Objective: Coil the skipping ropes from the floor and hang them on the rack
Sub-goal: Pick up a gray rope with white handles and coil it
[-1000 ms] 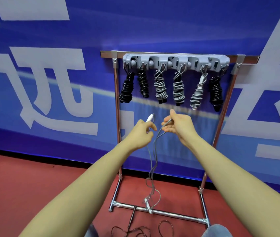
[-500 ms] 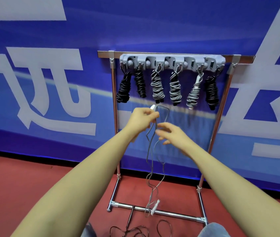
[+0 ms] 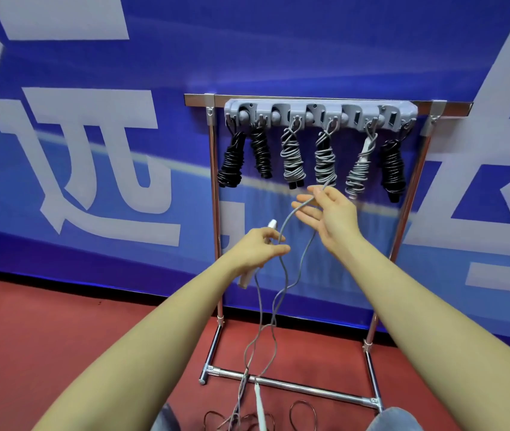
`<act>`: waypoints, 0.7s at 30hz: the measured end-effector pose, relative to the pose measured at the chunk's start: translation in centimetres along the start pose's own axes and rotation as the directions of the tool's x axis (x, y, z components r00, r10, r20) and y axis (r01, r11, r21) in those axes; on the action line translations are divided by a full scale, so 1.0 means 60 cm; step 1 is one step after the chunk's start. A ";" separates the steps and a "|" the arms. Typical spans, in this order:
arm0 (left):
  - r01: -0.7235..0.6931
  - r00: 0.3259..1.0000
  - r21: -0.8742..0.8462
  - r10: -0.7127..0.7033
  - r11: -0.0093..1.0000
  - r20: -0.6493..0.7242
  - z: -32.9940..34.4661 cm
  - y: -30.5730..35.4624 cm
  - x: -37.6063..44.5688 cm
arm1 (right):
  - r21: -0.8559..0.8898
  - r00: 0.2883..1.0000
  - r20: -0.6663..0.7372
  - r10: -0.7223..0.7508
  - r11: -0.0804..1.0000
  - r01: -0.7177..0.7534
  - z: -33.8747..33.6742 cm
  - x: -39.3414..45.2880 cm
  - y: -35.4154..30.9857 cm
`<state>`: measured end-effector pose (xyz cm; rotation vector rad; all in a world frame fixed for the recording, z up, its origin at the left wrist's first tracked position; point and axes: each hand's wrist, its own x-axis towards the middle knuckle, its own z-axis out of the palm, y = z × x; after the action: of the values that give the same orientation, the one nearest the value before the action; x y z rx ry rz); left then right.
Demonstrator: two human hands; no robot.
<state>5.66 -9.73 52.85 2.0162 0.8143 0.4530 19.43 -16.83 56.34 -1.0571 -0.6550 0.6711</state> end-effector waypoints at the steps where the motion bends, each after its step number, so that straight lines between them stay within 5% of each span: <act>1: -0.026 0.999 -0.010 0.026 1.000 0.024 0.001 -0.002 -0.003 | 0.036 1.000 -0.007 -0.001 0.999 0.001 0.002 0.002 -0.005; 6: -0.095 0.990 -0.118 0.081 0.989 -0.114 0.003 0.009 0.001 | 0.075 1.000 0.012 0.019 0.997 -0.020 -0.006 0.005 -0.010; 11: -0.141 0.967 -0.163 0.101 0.976 -0.233 -0.019 0.046 0.013 | -0.434 0.988 0.089 0.128 0.898 -0.077 -0.039 -0.012 0.049; 15: -0.188 0.964 -0.093 0.166 0.978 -0.208 -0.026 0.089 0.021 | -0.633 0.939 0.250 0.238 0.774 -0.028 -0.035 -0.021 0.075; 21: -0.178 0.968 -0.163 0.142 0.970 -0.209 -0.026 0.099 0.021 | -0.406 0.993 0.088 0.079 0.913 -0.037 -0.017 -0.007 0.046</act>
<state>7.89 -10.23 58.69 1.8946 0.7017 0.8009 19.42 -16.78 53.35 -1.4363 -0.8791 0.6592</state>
